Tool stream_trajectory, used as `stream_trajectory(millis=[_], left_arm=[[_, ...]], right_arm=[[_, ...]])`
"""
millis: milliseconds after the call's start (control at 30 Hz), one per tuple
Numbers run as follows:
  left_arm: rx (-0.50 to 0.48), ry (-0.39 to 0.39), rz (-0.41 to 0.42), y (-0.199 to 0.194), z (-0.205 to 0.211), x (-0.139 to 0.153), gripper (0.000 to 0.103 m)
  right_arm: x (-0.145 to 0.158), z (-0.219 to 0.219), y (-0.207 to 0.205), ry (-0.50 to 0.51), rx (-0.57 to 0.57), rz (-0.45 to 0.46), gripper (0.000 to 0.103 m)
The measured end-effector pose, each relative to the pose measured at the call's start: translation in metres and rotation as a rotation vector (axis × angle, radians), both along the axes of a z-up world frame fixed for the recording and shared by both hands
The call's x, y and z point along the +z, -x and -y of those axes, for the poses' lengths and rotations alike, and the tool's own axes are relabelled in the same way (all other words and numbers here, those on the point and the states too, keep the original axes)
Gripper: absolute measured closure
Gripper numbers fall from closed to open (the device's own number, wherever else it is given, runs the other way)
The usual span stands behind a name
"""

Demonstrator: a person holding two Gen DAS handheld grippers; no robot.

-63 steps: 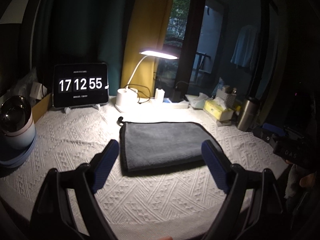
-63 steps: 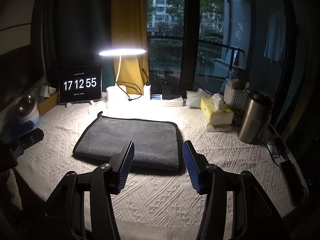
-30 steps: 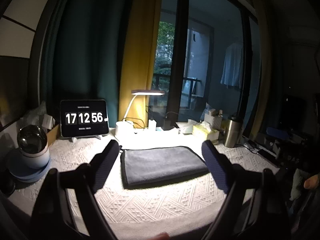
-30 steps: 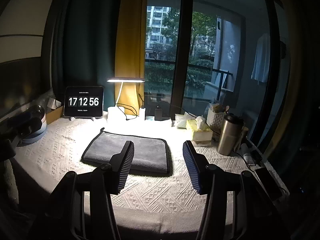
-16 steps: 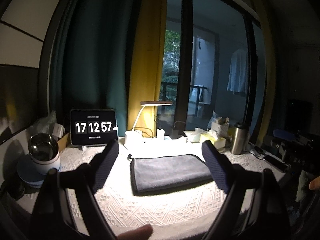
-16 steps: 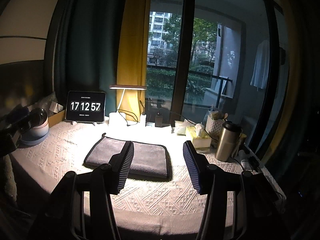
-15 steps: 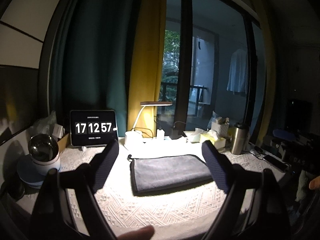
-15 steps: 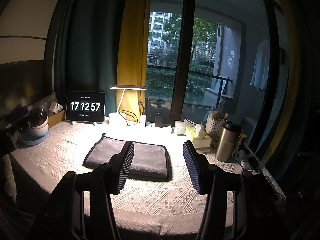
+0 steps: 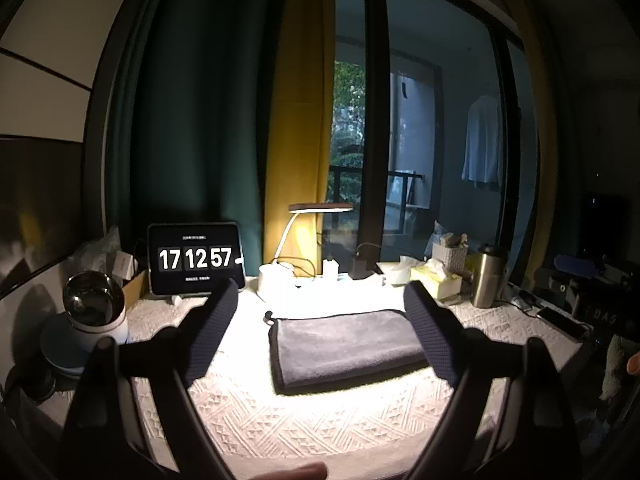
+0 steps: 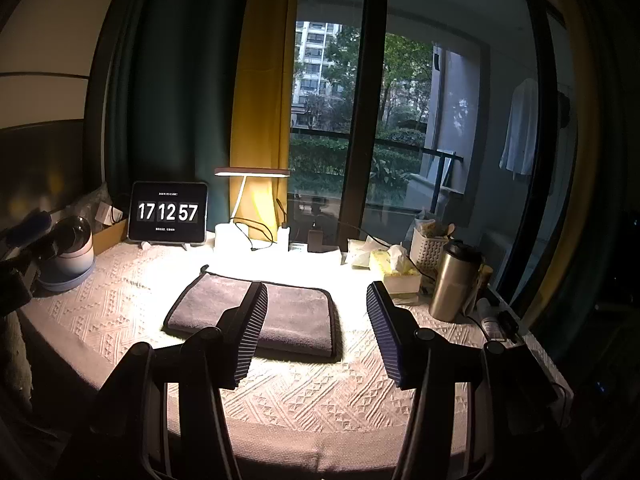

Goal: Fold towel

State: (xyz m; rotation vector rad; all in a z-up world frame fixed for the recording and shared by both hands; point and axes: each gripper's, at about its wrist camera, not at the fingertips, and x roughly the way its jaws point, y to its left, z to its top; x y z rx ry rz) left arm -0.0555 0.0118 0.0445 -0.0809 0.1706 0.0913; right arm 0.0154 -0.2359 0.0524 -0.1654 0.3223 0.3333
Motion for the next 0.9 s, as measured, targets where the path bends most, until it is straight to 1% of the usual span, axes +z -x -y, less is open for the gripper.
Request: stream_trajectory(millis=[500, 900], left_arm=[[-0.023, 0.015, -0.012, -0.0009, 0.0025, -0.001, 0.016], [-0.023, 0.033, -0.033, -0.0032, 0.0003, -0.0021, 0.016]], right_arm=[[-0.0017, -0.002, -0.0021, 0.005, 0.004, -0.007, 0.048], [-0.0018, -0.0026, -0.0026, 0.006, 0.003, -0.007, 0.048]])
